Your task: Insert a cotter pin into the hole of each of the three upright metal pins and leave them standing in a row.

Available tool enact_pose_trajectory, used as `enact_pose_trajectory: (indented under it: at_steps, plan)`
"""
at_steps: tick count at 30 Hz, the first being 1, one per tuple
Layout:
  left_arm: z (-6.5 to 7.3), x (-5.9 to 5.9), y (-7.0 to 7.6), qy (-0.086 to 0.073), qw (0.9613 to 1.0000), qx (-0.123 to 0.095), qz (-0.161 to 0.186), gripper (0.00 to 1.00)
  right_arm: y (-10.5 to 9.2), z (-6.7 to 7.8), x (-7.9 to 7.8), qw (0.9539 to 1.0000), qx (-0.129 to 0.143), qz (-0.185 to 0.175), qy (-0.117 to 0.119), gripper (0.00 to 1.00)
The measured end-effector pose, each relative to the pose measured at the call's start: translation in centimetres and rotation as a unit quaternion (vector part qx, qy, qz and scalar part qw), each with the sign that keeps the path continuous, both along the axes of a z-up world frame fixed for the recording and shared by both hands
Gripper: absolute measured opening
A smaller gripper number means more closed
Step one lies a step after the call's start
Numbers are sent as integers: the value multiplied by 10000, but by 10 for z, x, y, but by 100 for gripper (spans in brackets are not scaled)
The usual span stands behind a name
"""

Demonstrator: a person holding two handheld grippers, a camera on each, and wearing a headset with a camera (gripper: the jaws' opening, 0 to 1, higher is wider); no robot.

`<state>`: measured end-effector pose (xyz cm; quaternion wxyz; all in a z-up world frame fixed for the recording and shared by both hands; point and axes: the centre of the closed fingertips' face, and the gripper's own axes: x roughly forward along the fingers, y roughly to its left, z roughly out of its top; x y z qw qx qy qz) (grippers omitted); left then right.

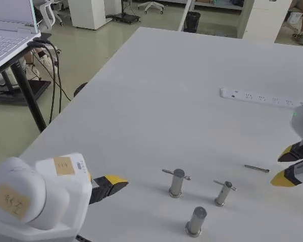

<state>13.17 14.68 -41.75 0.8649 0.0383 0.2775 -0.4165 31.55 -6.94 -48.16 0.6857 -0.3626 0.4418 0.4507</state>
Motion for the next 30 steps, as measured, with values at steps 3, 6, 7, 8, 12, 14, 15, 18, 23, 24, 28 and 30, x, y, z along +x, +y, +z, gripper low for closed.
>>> enact_pose_trajectory:
  at_steps: [3,6,7,8,12,14,15,18,23,24,28,30]
  plan:
    - [2,1,0,-11,10000,-37,19,92,1,-4,1,10000,-69,44,24,33]
    - [1,2,2,18,10000,-46,67,92,5,-6,4,9999,-39,113,-39,32]
    - [0,3,2,15,10000,-35,88,91,6,-6,5,9999,-35,152,-61,31]
    - [0,4,4,10,9999,-29,123,91,8,-7,6,9998,-63,201,-58,30]
    - [0,6,6,10,9998,-55,183,90,8,-10,10,9992,-214,324,-35,27]
    - [0,7,6,21,9998,-71,180,90,8,-10,11,9990,-251,366,-14,27]
    - [0,7,6,33,9998,-70,176,90,9,-10,12,9991,-233,362,-3,26]
    - [-3,6,5,87,9999,-25,140,90,10,-10,12,9988,-252,420,38,26]
    - [-4,6,2,104,9999,-62,100,90,12,-13,6,9978,-307,530,254,19]
    - [-5,5,2,107,9999,-67,78,89,13,-13,5,9973,-344,572,290,17]
    - [-9,7,2,165,9998,-46,91,89,15,-15,-1,9936,-538,887,452,9]
    - [-10,7,1,216,9997,-53,92,89,15,-15,-1,9921,-633,963,499,8]
